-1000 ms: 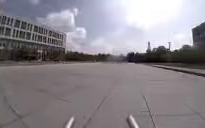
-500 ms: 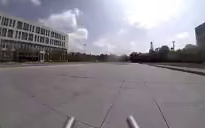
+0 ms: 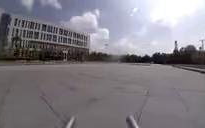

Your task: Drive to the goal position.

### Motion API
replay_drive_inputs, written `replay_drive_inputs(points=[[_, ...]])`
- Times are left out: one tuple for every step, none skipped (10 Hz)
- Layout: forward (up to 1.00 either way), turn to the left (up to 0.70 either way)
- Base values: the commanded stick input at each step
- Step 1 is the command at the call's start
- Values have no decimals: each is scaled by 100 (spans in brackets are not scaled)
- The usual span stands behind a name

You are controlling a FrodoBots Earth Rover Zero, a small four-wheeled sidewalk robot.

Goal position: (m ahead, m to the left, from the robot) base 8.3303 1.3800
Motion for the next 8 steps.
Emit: replay_drive_inputs(points=[[70,4],[70,4],[70,4],[70,4],[70,4],[70,4],[70,4],[70,4]])
